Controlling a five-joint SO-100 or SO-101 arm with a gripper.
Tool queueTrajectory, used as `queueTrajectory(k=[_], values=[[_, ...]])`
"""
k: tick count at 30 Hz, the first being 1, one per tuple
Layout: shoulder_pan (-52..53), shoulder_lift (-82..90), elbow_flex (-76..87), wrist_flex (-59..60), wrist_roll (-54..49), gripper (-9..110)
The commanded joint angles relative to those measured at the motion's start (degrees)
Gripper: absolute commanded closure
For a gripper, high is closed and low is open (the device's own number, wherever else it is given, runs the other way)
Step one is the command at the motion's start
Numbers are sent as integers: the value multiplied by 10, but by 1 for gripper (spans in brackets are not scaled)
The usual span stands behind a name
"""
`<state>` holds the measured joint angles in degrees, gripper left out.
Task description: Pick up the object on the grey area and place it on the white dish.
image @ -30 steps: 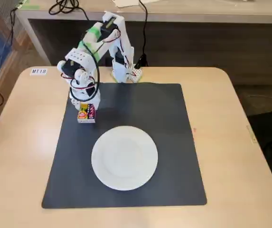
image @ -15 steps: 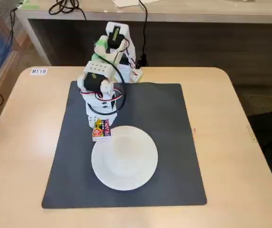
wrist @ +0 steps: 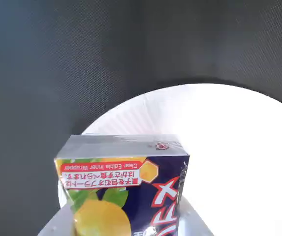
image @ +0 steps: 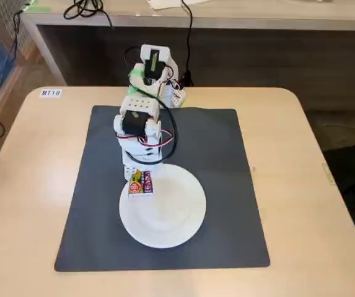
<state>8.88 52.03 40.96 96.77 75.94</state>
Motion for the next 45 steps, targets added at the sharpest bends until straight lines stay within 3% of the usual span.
queueTrajectory(k=[1, 38, 45], values=[[-18, -9, -68, 0, 18, 84], [-140, -91, -156, 1, 107, 83], [-133, -113, -168, 1, 102, 75]])
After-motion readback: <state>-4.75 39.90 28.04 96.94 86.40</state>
